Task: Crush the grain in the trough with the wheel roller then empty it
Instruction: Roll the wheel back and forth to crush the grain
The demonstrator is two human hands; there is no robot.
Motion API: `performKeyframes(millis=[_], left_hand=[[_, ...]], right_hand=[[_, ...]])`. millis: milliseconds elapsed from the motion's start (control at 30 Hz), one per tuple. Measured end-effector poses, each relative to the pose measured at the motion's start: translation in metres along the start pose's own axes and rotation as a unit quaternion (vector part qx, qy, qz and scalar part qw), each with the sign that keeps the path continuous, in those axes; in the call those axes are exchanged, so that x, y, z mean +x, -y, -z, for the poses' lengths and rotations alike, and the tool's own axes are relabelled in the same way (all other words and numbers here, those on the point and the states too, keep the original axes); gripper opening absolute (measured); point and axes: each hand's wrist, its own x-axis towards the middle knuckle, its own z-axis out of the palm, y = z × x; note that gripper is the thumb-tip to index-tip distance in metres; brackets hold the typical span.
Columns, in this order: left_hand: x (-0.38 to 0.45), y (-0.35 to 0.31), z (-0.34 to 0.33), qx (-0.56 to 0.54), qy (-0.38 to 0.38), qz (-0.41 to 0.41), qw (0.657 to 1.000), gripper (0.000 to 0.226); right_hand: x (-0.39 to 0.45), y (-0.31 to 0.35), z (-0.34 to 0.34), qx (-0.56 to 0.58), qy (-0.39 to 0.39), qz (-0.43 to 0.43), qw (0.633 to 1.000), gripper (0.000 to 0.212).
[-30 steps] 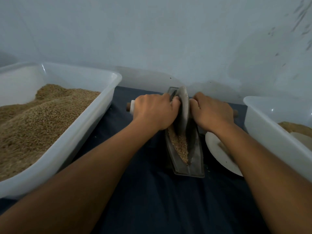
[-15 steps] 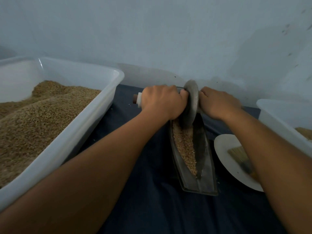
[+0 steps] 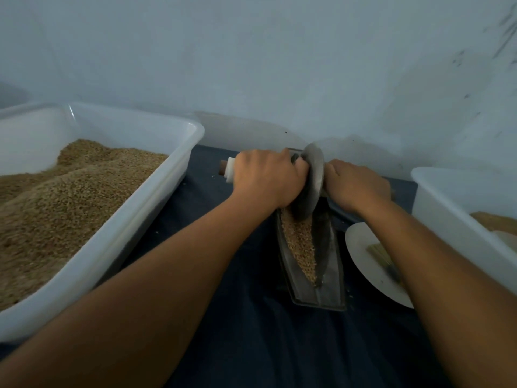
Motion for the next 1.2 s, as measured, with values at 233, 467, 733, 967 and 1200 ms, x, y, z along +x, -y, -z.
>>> performKeyframes(millis=[233, 467, 733, 967, 1200], left_hand=[[-0.029, 0.001, 0.009, 0.012, -0.016, -0.011, 1.0, 0.045], [-0.06, -0.002, 0.027, 0.039, -0.05, -0.035, 0.997, 0.047], [-0.081, -0.004, 0.048, 0.057, -0.082, -0.088, 0.991, 0.043], [-0.085, -0.006, 0.048, 0.045, -0.078, -0.086, 0.992, 0.046], [-0.065, 0.001, 0.03, 0.05, -0.068, -0.066, 0.994, 0.055]], right_hand=[[-0.03, 0.004, 0.004, -0.003, -0.065, 0.025, 0.998, 0.039], [-0.068, 0.005, 0.007, -0.008, -0.099, 0.065, 0.993, 0.044], [-0.1, 0.001, 0.013, 0.034, -0.113, 0.087, 0.989, 0.04], [-0.105, 0.001, 0.016, 0.038, -0.106, 0.09, 0.99, 0.051], [-0.077, 0.004, 0.011, 0.011, -0.086, 0.084, 0.993, 0.049]])
